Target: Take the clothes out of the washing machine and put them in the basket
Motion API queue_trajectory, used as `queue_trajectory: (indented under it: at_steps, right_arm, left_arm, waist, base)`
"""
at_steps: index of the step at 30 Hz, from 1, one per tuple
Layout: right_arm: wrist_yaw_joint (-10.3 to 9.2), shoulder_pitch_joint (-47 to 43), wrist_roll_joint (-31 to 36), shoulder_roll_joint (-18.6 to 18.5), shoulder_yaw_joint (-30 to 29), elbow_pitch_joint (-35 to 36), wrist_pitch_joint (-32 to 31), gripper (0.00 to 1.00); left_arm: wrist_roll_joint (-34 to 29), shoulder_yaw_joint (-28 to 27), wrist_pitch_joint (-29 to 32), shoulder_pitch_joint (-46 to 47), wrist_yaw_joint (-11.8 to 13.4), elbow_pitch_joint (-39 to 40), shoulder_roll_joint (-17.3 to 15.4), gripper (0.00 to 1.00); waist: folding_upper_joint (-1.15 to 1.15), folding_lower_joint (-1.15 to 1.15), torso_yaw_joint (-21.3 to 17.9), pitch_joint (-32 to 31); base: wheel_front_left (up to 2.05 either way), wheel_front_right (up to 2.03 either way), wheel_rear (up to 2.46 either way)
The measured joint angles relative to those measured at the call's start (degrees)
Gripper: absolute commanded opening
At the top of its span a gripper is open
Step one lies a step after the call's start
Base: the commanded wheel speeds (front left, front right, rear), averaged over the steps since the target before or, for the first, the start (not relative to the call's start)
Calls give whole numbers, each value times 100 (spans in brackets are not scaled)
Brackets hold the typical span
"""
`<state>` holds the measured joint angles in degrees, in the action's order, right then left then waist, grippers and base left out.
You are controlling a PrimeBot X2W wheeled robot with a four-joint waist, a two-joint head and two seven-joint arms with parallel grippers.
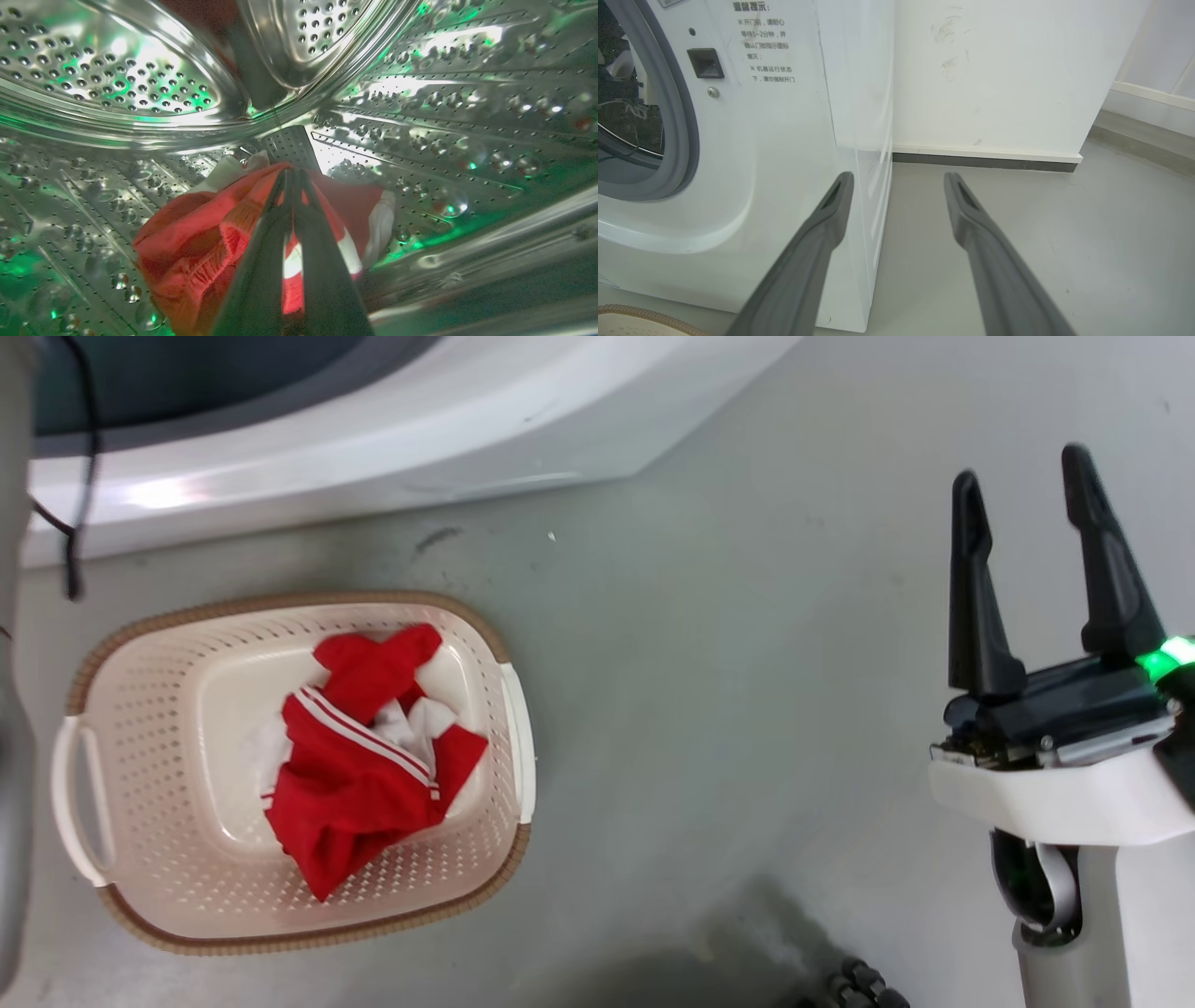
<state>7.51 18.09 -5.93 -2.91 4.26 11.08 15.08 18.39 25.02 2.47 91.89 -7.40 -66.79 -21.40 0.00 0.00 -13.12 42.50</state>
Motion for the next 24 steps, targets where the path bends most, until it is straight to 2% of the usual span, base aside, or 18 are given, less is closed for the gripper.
queue_trajectory:
  at_steps: [9, 17, 24]
  right_arm:
    - [0, -339, 110, 0, 22, -153, 0, 100]
    - [0, -694, 225, 0, 30, -240, 0, 100]
    - [0, -1007, 302, 0, 18, -346, 0, 100]
  left_arm:
    - [736, 583, -818, -1245, 0, 488, -96, 0]
    - [1003, 689, -1644, -2548, 9, 884, -86, 0]
    - [1020, 548, -1737, -3684, 278, 1811, -19, 0]
  waist:
    - [0, -1, 211, -723]
    - [0, -1, 407, -1374]
    - [0, -1, 618, -1951]
  base:
    - [0, 0, 0]
    - [0, 0, 0]
    - [0, 0, 0]
